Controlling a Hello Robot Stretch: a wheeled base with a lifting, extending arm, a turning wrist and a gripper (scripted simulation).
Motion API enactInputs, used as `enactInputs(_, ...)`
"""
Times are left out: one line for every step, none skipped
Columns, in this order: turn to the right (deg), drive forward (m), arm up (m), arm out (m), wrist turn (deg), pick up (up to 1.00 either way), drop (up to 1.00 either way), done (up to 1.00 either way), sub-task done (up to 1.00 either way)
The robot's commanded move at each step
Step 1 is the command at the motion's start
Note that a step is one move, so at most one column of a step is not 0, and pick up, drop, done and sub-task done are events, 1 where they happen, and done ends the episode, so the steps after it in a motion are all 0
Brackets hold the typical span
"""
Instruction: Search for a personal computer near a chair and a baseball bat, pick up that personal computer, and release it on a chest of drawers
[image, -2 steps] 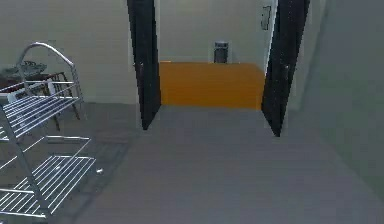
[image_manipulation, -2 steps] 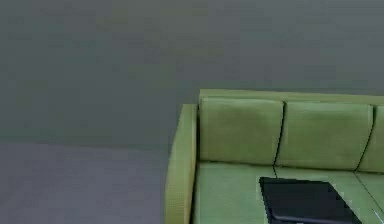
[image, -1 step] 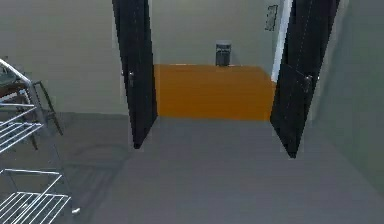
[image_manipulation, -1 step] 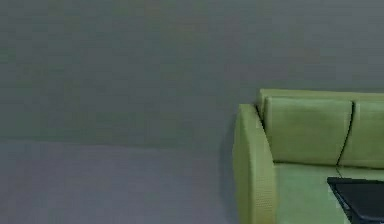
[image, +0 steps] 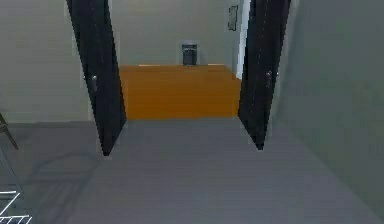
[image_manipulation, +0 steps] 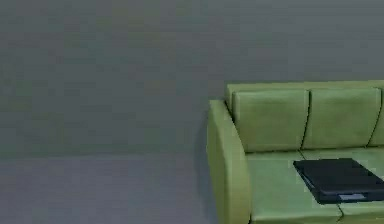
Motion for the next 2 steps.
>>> enactInputs(0.0, 1.0, 0.0, 0.0, 0.0, 0.0, 0.0, 0.0, 0.0)
enactInputs(0.0, 1.0, 0.0, 0.0, 0.0, 0.0, 0.0, 0.0, 0.0)
